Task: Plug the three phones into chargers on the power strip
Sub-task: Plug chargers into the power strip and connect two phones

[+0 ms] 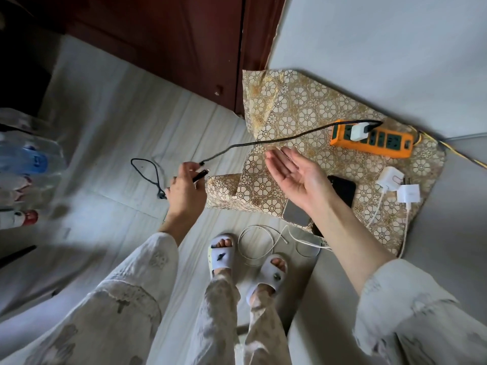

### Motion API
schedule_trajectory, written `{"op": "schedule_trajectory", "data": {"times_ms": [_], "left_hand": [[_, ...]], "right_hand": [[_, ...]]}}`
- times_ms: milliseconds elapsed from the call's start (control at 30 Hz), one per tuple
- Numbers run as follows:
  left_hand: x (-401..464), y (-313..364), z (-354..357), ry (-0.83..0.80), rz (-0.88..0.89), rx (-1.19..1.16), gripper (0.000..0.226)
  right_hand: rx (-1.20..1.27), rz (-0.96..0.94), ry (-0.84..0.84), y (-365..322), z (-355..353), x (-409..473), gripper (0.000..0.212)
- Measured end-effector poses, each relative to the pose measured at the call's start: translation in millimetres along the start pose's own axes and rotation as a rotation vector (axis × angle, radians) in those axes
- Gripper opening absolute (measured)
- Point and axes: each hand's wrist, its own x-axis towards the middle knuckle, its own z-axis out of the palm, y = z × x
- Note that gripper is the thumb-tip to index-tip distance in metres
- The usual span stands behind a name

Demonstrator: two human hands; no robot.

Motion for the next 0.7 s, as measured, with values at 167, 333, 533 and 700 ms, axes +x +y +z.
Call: {"op": "schedule_trajectory", "data": {"times_ms": [167, 333, 533, 700], "left_hand": [[-26.7, -1.5, 14.5, -0.242, -0.051, -0.088, 0.042], [-51.9, -3.0, 24.1, -0.371, -0.064, -0.177, 0.014], [-58.9, -12.9, 30.2, -0.432, -0.069, -0.198, 0.005], [-54.6, -10.7, 32.6, -0.393, 0.036, -0.225, 0.018]], "right_hand": [[-1.173, -0.284, 0.553, 3.6, -35.2, 8.6, 0.036], [-1.638, -0.232, 0.755, 12.7, -75.6, 15.1, 0.052], [-1.729, -0.211, 0.835, 29.8, -72.4, 26.6, 0.090], [-1.584, -0.147, 0.908, 29.7, -66.8, 33.8, 0.090]]}}
